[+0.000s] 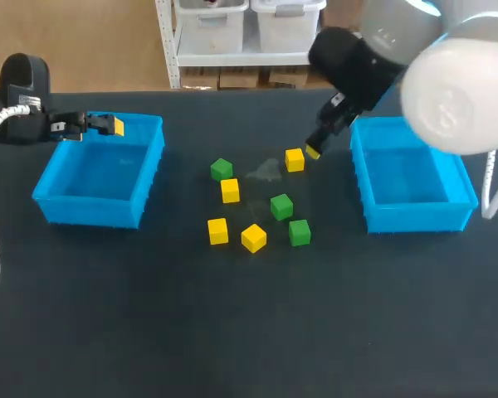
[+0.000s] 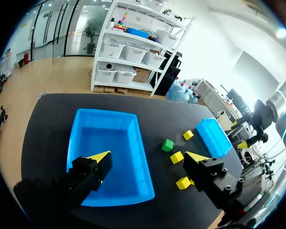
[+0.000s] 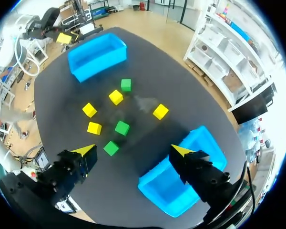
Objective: Put the green cubes in the right bin and the yellow cubes in the left bin.
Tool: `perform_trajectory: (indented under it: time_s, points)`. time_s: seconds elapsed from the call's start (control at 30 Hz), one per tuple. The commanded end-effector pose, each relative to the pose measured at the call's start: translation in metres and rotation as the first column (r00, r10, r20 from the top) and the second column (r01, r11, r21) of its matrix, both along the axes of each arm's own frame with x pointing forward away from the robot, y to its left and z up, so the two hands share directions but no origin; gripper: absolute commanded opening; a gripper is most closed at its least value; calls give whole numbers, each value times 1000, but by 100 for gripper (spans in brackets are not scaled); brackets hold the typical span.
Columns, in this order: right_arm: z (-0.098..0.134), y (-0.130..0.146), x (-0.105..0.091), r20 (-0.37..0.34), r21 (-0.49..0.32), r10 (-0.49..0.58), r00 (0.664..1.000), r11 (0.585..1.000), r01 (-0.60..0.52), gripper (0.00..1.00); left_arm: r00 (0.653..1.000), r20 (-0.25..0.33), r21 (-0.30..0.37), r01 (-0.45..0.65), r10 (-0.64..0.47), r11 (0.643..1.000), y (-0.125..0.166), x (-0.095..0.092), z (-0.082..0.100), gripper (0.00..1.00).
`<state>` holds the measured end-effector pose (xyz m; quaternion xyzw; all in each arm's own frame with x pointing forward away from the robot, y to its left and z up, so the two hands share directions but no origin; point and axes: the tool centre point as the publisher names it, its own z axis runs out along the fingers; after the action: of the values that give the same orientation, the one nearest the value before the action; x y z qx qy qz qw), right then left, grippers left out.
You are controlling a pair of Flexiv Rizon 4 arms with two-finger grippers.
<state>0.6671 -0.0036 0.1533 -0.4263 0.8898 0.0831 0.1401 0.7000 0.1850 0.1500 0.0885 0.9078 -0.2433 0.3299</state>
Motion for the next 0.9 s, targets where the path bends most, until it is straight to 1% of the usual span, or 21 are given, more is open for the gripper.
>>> perform_trajectory:
  time_s: [0.03,0.3,0.47,0.5,0.63,0.77,0.87,0.9]
  points:
    - [-10,13,2,-8,-19,6,1000,1000,-7,100,1000,0,0,0,0,1000,0,0,0,100]
    - [-35,27,-3,-16,-24,18,1000,1000,-18,100,1000,0,0,0,0,1000,0,0,0,100]
    - [-53,33,-3,-37,-57,-13,999,998,11,100,1000,0,0,0,0,1000,0,0,0,100]
    - [-55,34,-2,-42,-68,-31,999,997,28,100,1000,0,0,0,0,1000,0,0,0,100]
    - [-58,39,1,-48,-84,-46,998,996,42,100,1000,0,0,0,0,1000,0,0,0,100]
    - [-63,47,3,-42,-118,-71,997,991,65,100,1000,0,0,0,0,1000,0,0,0,100]
    - [-69,53,3,-61,-136,-108,992,986,99,100,1000,0,0,0,0,1000,0,0,0,100]
    - [-71,55,2,-59,-136,-105,993,986,97,100,1000,0,0,0,0,1000,0,0,0,100]
